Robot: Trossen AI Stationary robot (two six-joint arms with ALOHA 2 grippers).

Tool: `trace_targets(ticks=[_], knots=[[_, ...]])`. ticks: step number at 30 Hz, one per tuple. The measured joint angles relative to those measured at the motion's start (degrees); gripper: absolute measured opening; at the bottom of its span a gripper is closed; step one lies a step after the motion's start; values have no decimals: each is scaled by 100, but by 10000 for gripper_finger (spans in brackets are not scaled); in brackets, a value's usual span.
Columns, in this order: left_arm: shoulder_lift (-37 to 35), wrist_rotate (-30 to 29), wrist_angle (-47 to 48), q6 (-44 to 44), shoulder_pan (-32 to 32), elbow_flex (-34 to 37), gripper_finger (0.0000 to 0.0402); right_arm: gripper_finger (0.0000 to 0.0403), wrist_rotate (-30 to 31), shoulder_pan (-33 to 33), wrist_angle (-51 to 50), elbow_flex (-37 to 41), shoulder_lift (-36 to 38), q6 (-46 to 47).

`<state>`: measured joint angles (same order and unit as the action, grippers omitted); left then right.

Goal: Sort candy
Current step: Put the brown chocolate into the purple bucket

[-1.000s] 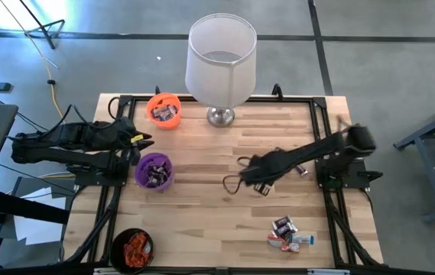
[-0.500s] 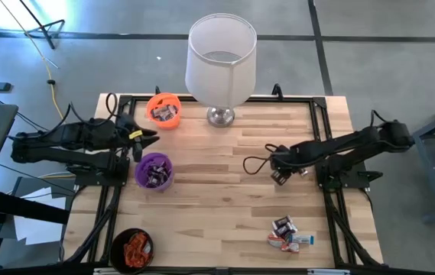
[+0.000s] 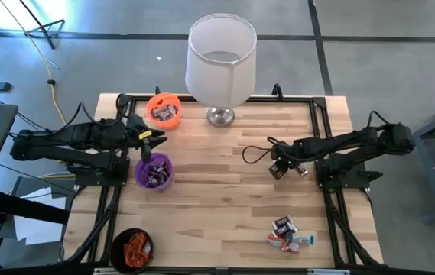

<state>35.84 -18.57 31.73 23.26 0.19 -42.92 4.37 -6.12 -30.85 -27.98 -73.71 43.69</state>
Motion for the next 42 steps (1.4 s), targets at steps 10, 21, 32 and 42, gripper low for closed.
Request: trace_targets(ticks=[10, 21, 32, 42], knots=[[93, 51, 5, -252, 0, 0, 110, 10, -285, 221, 105, -351, -33, 551], [91, 146, 9, -404, -1, 0, 110, 4, 105, 1027, 2380, -1980, -90, 31], [91, 150, 9, -540, 0, 0, 110, 1, 32, 1215, 2473, -5110, -2649, -2292], [91, 149, 14, -443, 0, 0, 110, 0, -432, 1078, 1872, -7851, -4656, -3619]])
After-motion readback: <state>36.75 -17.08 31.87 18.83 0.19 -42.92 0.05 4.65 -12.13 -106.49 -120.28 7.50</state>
